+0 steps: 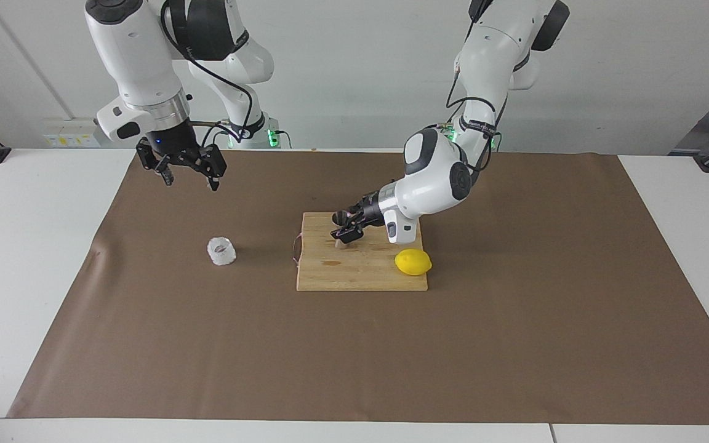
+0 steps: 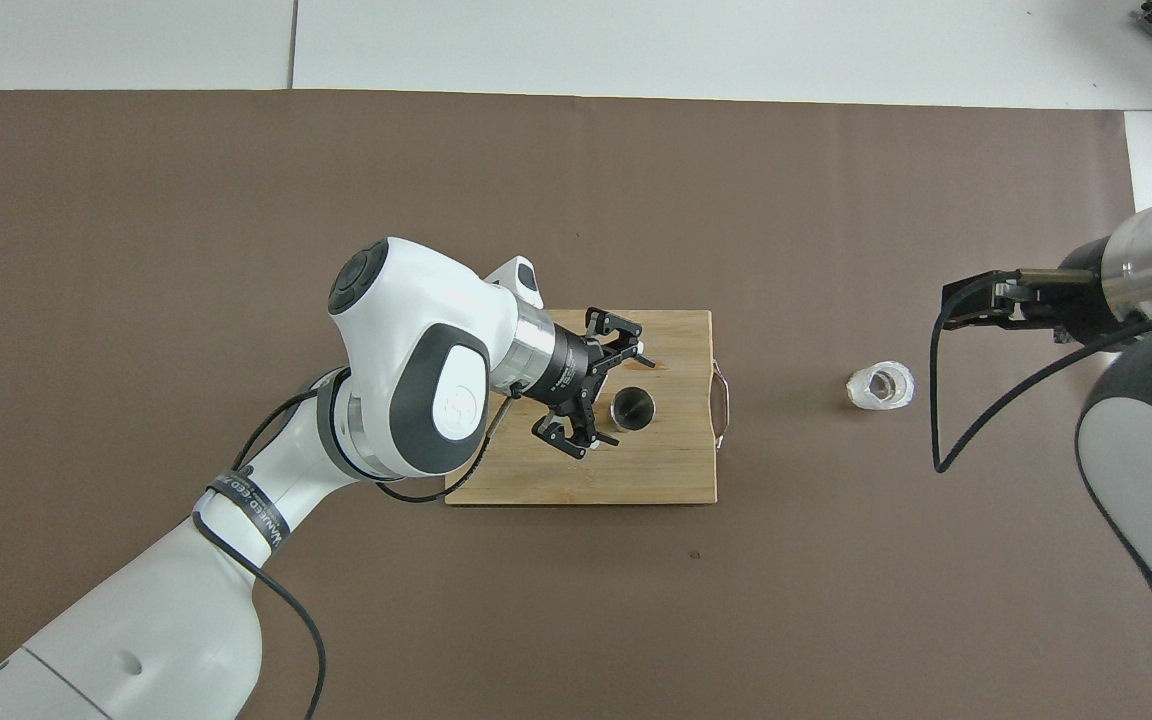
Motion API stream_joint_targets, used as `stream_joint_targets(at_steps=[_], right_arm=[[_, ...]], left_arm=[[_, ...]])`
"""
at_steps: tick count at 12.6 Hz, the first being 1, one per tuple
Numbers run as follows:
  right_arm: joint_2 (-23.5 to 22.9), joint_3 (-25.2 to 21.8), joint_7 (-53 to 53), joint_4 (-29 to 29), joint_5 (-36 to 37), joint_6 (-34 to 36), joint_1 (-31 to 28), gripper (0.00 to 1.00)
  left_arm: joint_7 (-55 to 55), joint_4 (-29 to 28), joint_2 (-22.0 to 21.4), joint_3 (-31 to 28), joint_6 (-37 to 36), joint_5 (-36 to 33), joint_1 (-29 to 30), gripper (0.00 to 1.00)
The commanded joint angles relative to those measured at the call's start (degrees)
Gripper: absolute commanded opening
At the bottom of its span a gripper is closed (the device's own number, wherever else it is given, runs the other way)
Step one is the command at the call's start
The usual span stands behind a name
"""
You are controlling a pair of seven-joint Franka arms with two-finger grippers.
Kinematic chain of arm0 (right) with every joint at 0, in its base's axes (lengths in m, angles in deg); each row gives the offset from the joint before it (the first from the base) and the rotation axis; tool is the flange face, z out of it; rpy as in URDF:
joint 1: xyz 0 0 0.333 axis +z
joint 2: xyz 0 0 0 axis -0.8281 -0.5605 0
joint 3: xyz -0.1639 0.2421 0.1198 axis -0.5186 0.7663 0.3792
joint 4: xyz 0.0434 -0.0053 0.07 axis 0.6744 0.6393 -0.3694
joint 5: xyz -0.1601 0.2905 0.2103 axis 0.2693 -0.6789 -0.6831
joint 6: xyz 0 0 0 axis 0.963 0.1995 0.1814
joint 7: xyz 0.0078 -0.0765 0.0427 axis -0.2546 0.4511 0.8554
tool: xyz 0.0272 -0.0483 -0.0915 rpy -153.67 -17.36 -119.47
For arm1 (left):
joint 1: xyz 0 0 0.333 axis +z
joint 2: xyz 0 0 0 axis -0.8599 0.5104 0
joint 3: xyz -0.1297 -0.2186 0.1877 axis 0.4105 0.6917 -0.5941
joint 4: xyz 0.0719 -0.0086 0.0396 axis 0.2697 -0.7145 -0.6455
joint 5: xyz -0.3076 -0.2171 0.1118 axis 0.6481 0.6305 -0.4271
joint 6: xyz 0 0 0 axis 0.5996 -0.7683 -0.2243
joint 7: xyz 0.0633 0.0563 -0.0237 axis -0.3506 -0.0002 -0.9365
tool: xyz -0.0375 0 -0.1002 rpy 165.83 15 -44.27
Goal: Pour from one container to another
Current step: 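Set the jigger on the board and open the left gripper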
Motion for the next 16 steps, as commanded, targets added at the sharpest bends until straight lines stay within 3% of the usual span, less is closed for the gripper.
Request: stream_joint_targets(at_steps=[1, 4, 7, 10, 12, 16], right_arm=[[1.17, 0.29, 5.9, 1.41, -0.18, -1.03, -0.42, 1.0], [1.34, 0.29, 18.63, 2.55, -1.84, -1.03, -1.12, 1.0], [2.13, 0.2, 34.79, 5.18, -2.9, -1.73, -2.61, 1.0], [2.22, 0.11, 52.1, 8.17, -3.08, -6.29, -4.19, 1.0], [2.13, 0.11, 63.26, 10.97, -8.15, -8.75, -6.82, 1.0], [1.78, 0.11, 85.59, 17.65, -15.46, -16.22, -10.52, 1.0]], left_arm=[[-0.7, 3.32, -0.35, -0.69, -4.07, -6.53, 0.37, 1.0], [-5.7, 10.61, -0.79, -1.65, -13.81, -21.39, 0.55, 1.0], [-5.63, 16.61, -1.23, -3.32, -24.02, -28.54, 2.65, 1.0], [-5.18, 18.11, -2.72, -3.41, -30.19, -36.7, 5.02, 1.0], [-2.48, 17.94, -4.3, -3.33, -32.64, -40.49, 7.39, 1.0], [8.58, 17.76, -6.32, -3.94, -37.48, -42.53, 11.88, 1.0]])
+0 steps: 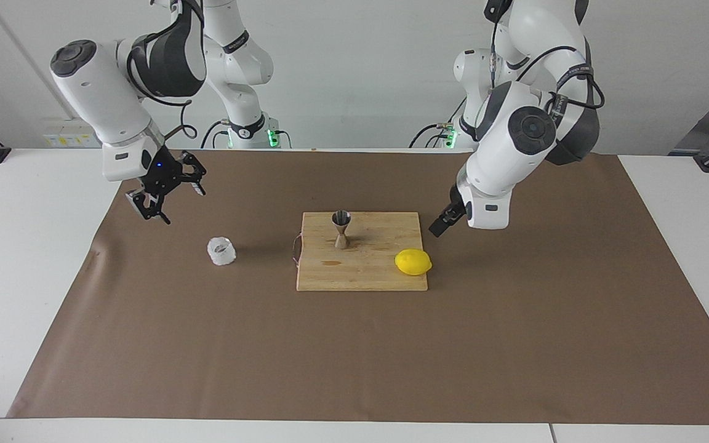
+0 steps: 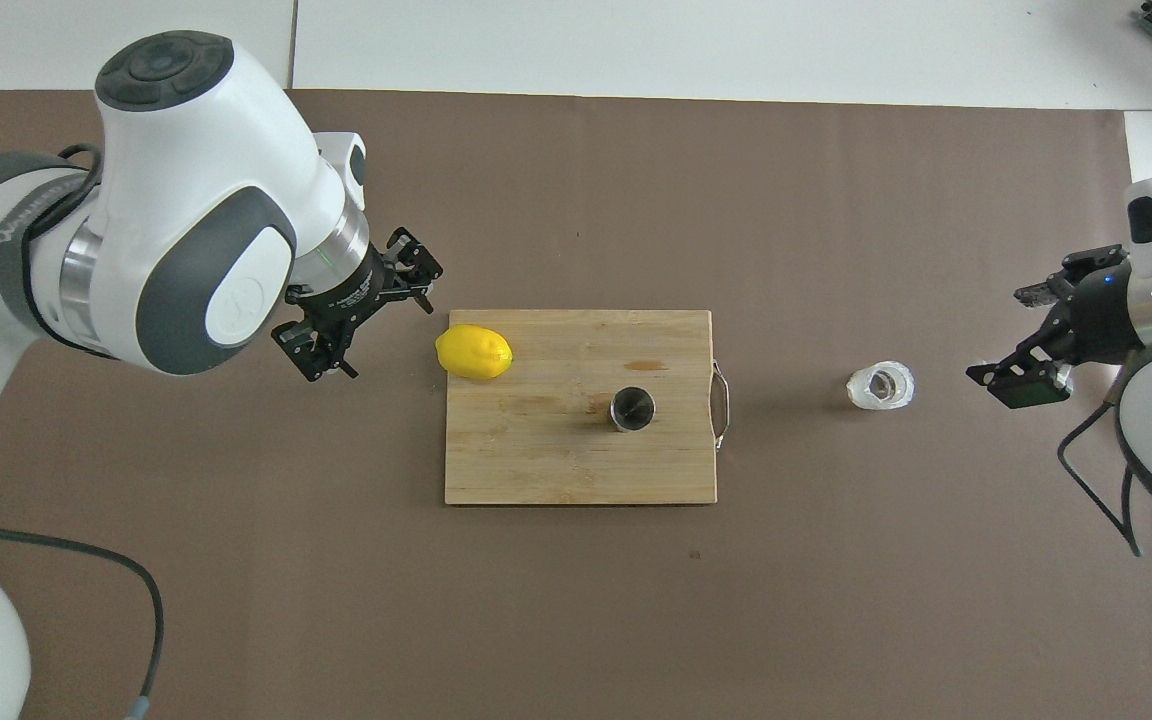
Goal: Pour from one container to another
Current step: 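Withdraw the left gripper while the right gripper opens toward the white cup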
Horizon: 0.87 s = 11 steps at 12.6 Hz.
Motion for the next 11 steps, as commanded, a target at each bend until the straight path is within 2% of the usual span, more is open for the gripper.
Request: stream_joint_targets(at_steps=[1, 3, 6, 8, 11], right_arm=[[0.69, 0.37, 13.82, 5.24, -4.98, -4.63, -1.71, 1.0], [-2.65, 0.28, 24.63, 5.6, -9.55, -5.25, -3.02, 1.0], [-3.63, 0.37, 33.7, 9.01, -12.54, -8.05, -3.82, 1.0], [-5.81, 0.28, 41.69, 10.35, -17.28, -9.3, -5.57, 1.0], [-8.54, 0.37, 48.3, 10.35, -18.53, -10.17, -6.02, 1.0]], left_arm=[[7.78, -0.32, -2.1, -0.28, -3.98, -1.8, 3.31, 1.0], [12.89, -0.41, -3.25, -0.37, -5.48, -1.89, 5.51, 1.0], [17.81, -0.5, -4.3, -0.37, -6.72, -3.11, 7.71, 1.0], [22.38, -0.5, -5.01, -0.54, -7.6, -4.08, 8.77, 1.0], [28.19, -0.24, -5.45, -4.84, -7.95, -4.17, 8.07, 1.0]])
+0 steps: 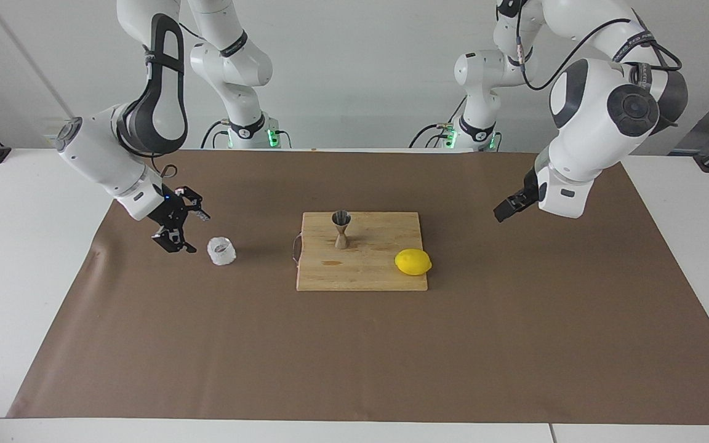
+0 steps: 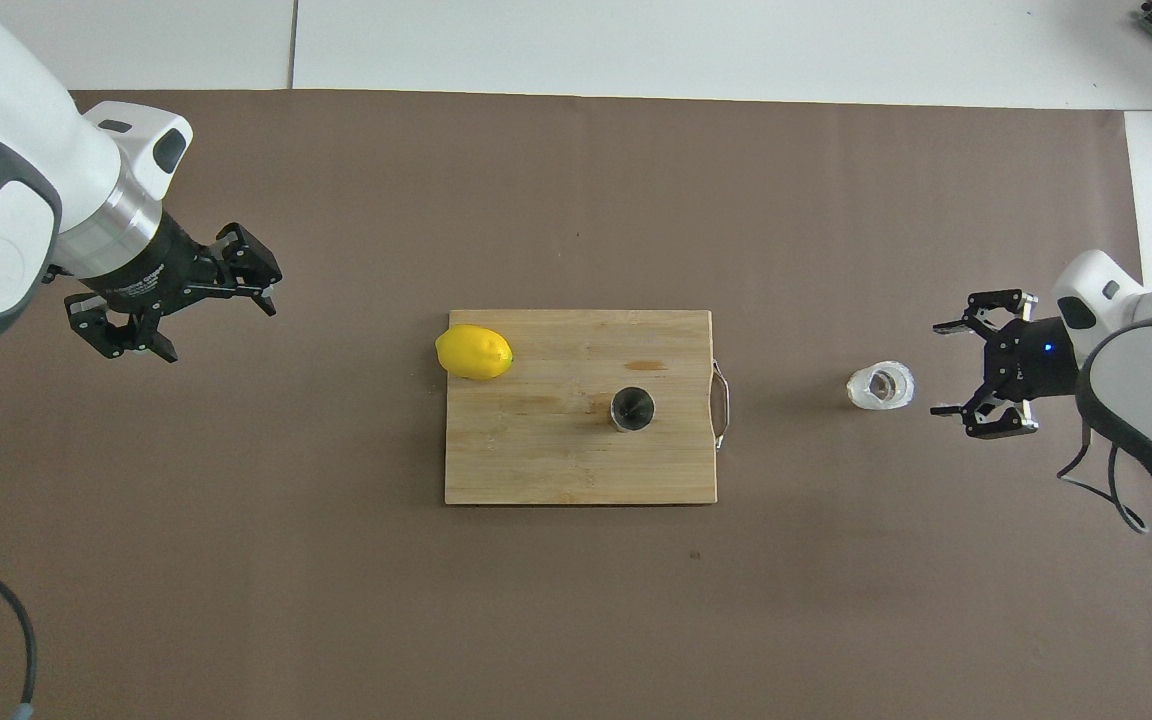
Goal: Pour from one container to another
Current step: 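Withdraw the left gripper while the right gripper opens toward the white cup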
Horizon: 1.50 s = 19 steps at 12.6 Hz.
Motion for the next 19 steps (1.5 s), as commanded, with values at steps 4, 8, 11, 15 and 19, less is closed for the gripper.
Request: stream_joint_targets(at_steps=[4, 8, 11, 15, 19], right_arm=[[-5.42, 0.45, 14.06, 0.67, -6.53, -2.13, -1.98, 1.0], [-10.6, 0.53, 19.07, 0.32, -10.74, -1.26, -3.38, 1.0], [-11.85, 0.53, 22.08, 0.41, -14.45, -0.38, -3.39, 1.0], [-11.68, 0.71, 22.17, 1.02, -15.15, -0.2, -2.07, 1.0], [-11.59, 0.71, 22.26, 1.2, -15.51, -0.11, -2.07, 0.83]], left_arm=[[12.35, -0.33, -3.22, -7.17, -3.09, -0.91, -0.44, 1.0], [23.87, -0.33, -4.53, -12.36, -4.94, -0.74, -0.44, 1.0], [27.85, -0.15, -4.8, -14.65, -4.51, -0.04, -0.35, 1.0], [27.67, 0.55, -3.93, -14.83, -0.91, 2.87, -0.35, 1.0], [28.2, 0.47, -3.05, -14.39, -0.2, 2.61, -2.71, 1.0]])
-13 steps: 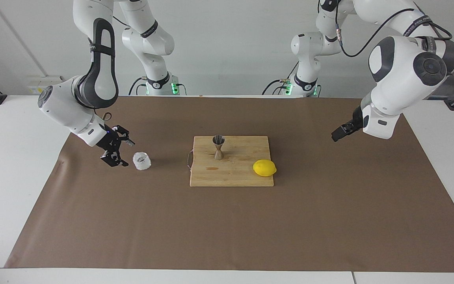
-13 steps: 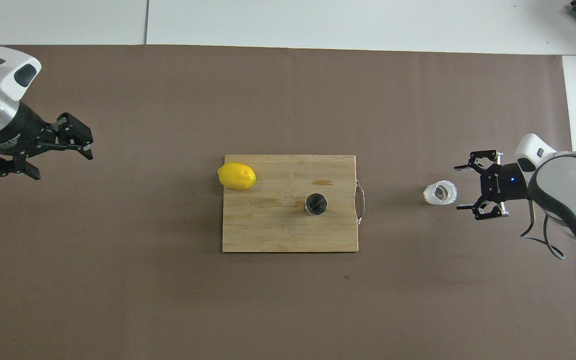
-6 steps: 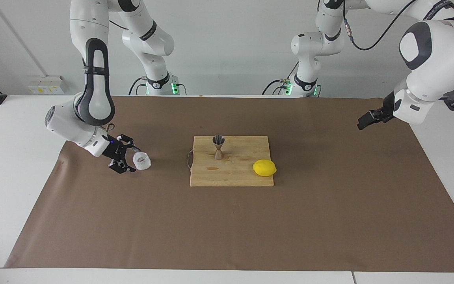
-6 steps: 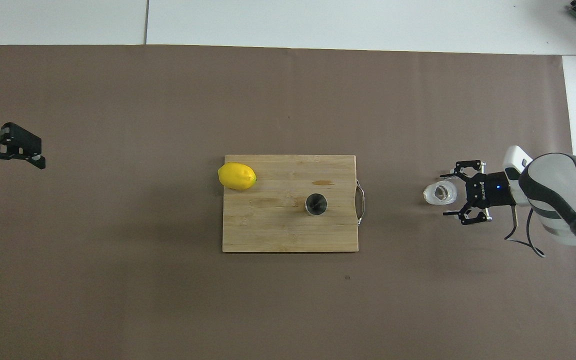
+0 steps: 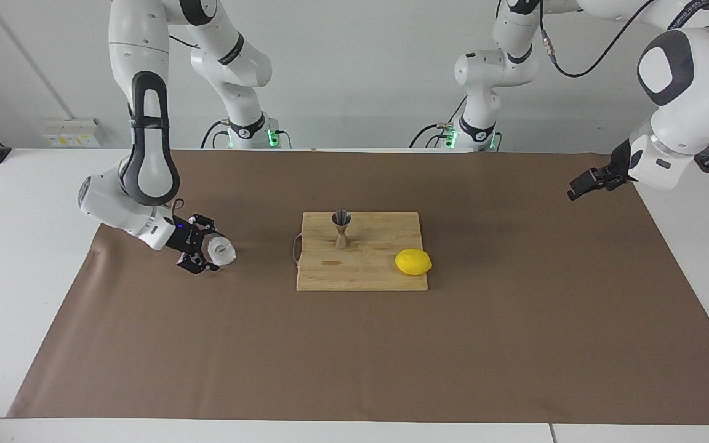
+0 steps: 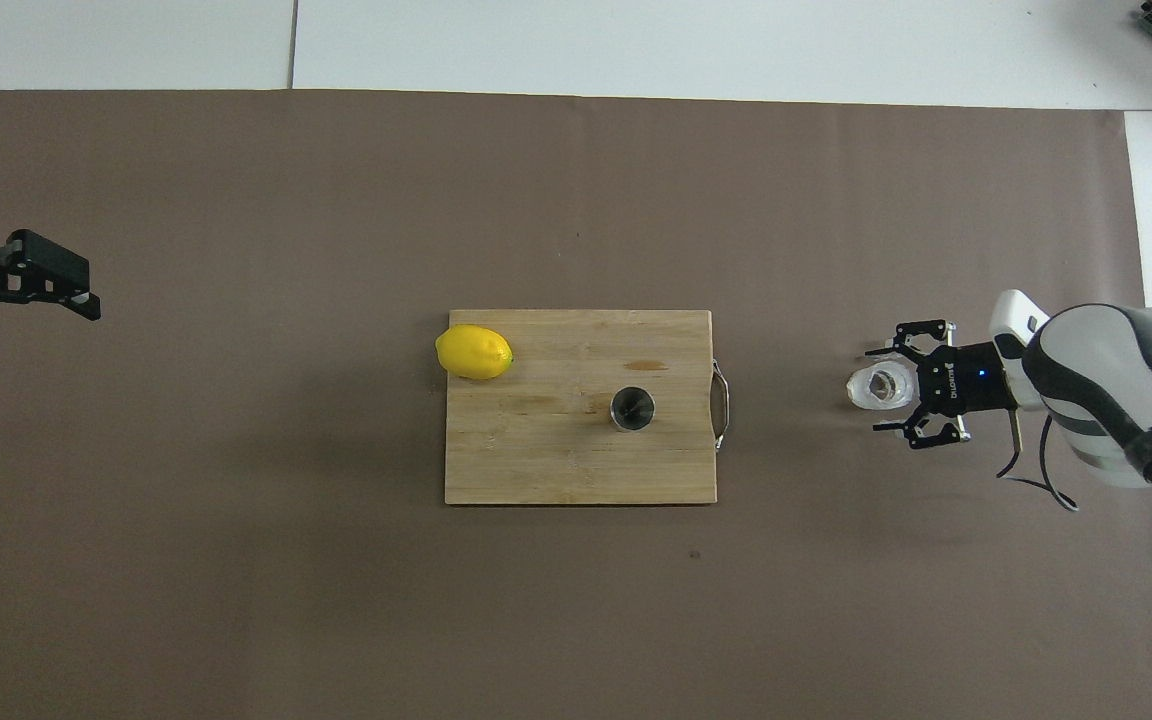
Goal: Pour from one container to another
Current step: 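Withdraw the left gripper while the right gripper opens toward the white cup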
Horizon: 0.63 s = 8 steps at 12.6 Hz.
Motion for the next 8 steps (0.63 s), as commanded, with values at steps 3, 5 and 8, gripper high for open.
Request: stream_joint_targets(at_steps=[3, 5, 8], right_arm=[[0.66, 0.24, 1.27, 0.6, -2.07, 0.8, -0.44, 0.29], [0.66, 0.33, 1.09, 0.51, -2.34, 0.89, -0.44, 0.03], [0.92, 0.68, 0.31, 0.07, -2.42, 0.89, -0.35, 0.02]], left_arm=[[4.09, -0.08, 0.07, -0.3, 4.74, 0.39, -2.68, 1.0], [12.05, -0.43, -0.8, -0.47, 3.43, -0.13, -2.16, 1.0], [16.05, -2.8, -2.74, -0.82, 3.86, -0.4, -1.54, 1.0]])
